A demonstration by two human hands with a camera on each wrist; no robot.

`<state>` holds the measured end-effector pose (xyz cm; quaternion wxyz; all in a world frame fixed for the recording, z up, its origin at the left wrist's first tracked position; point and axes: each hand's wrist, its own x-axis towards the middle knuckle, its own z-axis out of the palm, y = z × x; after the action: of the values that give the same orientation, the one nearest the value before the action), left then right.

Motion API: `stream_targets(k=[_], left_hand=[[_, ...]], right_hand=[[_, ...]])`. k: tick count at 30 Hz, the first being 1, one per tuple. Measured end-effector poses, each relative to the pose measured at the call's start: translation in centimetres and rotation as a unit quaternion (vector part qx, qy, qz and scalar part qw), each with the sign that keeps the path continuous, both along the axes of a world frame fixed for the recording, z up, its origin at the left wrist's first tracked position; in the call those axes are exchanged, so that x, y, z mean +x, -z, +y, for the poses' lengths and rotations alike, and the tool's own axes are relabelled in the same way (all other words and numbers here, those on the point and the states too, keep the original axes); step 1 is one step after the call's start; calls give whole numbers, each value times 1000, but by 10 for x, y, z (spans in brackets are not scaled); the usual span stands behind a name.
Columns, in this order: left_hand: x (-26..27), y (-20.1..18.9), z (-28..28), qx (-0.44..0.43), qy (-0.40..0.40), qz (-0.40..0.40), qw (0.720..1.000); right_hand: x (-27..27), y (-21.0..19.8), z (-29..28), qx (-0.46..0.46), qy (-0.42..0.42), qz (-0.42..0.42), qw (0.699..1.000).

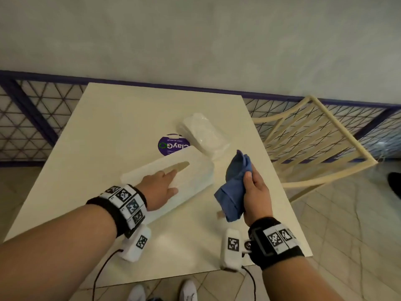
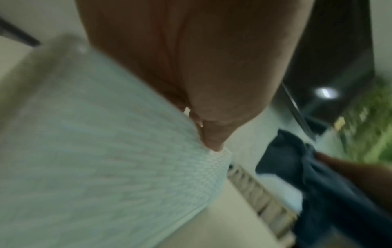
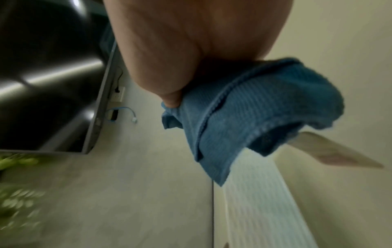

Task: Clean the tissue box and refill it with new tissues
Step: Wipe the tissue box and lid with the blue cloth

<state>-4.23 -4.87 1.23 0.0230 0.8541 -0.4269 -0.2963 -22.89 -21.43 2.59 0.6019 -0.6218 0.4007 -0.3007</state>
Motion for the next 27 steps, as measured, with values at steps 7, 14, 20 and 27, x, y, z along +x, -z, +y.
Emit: stream_targets(k=[7,14,20,27], left_hand=[[14,-50,-13,-238,-175,205,933],[15,-56,-8,-374,-266,397,794],[9,-46,-3,-328,-217,421,818],[26,-59,-9,-353,-286,399,797]], right_hand=[[27,-27,44,-35,-141,-59,988],[72,-14,54,-336,-315,202,864],[109,-35,9,-323,-192,274,885],[69,-9,90,-410,-351,206,816]])
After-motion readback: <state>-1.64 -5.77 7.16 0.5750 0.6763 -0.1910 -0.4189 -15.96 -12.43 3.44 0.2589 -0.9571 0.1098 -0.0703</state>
